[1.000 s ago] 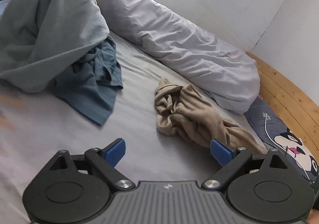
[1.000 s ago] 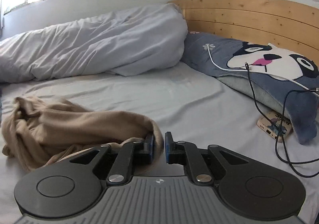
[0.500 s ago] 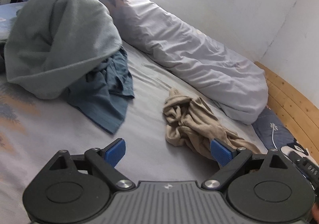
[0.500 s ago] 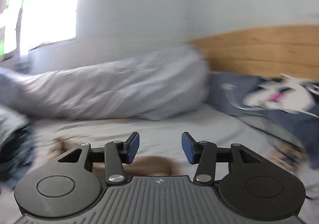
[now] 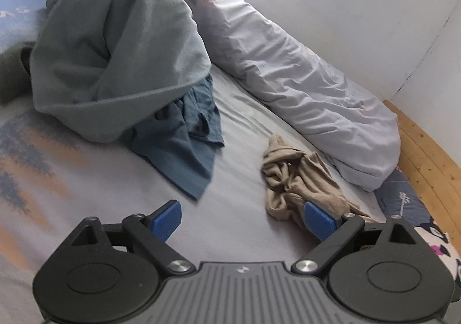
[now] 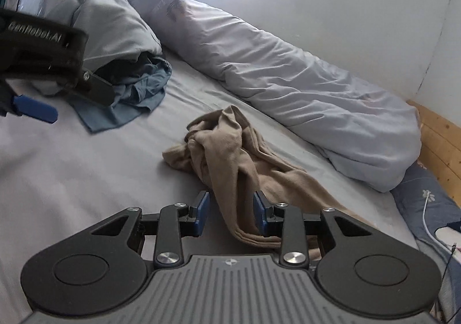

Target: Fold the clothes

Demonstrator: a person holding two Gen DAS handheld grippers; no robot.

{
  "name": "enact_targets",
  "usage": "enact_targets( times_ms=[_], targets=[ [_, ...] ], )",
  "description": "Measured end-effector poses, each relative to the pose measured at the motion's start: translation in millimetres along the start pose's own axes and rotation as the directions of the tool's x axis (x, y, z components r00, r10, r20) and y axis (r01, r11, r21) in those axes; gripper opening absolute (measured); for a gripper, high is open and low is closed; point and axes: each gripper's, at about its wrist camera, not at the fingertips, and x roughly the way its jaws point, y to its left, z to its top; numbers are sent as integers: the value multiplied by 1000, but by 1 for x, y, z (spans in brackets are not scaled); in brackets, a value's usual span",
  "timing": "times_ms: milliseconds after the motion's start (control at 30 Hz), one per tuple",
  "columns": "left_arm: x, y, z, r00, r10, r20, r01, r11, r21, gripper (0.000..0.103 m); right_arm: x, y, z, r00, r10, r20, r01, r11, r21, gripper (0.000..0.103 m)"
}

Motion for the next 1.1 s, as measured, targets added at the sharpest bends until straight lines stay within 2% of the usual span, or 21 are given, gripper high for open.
enact_targets(
  times_ms=[33, 167, 267, 400, 467, 600, 667, 767, 800, 867, 967, 1000, 1100],
  targets=[
    [2, -3, -2, 1000, -11, -7, 11, 1000, -3, 94, -1, -1, -3, 1000, -8, -3, 8, 1000, -9, 27],
    [12, -17, -14, 999, -44, -30, 44, 999, 4, 94, -12, -27, -14, 1000, -14, 27, 12, 995, 97, 27],
    [22, -27, -26, 996, -70, -55, 70, 998, 2, 94, -23, -52, -19, 995, -85, 60, 72, 979, 192, 27],
    [39, -48, -43, 990, -108, -94, 112, 993, 39, 93, -36, -88, -25, 971, -228, 78, 185, 912, 367, 27],
    [48, -57, -51, 986, -123, -112, 130, 990, 61, 93, -42, -100, -28, 963, -260, 76, 203, 879, 432, 27],
    [62, -71, -63, 983, -148, -109, 155, 986, 62, 93, -45, -113, -35, 961, -268, 66, 202, 846, 493, 27],
    [66, -78, -66, 977, -177, -117, 184, 982, 49, 88, -45, -114, -39, 963, -262, 61, 199, 847, 494, 27],
    [68, -95, -73, 980, -169, -104, 181, 977, 117, 86, -45, -114, -44, 966, -251, 60, 194, 859, 475, 27],
    [71, -100, -75, 983, -150, -105, 165, 976, 142, 83, -45, -114, -46, 966, -251, 62, 194, 862, 469, 27],
    [79, -102, -79, 983, -139, -124, 156, 978, 142, 58, -48, -115, -48, 964, -256, 66, 196, 860, 471, 27],
    [84, -98, -81, 975, -167, -146, 184, 976, 115, 39, -50, -120, -50, 962, -265, 67, 199, 849, 490, 27],
    [84, -97, -82, 973, -177, -146, 195, 974, 115, 36, -50, -122, -50, 961, -267, 68, 200, 845, 496, 27],
    [82, -94, -80, 970, -196, -146, 214, 970, 118, 8, -49, -123, -47, 960, -270, 69, 198, 835, 513, 27]
  ],
)
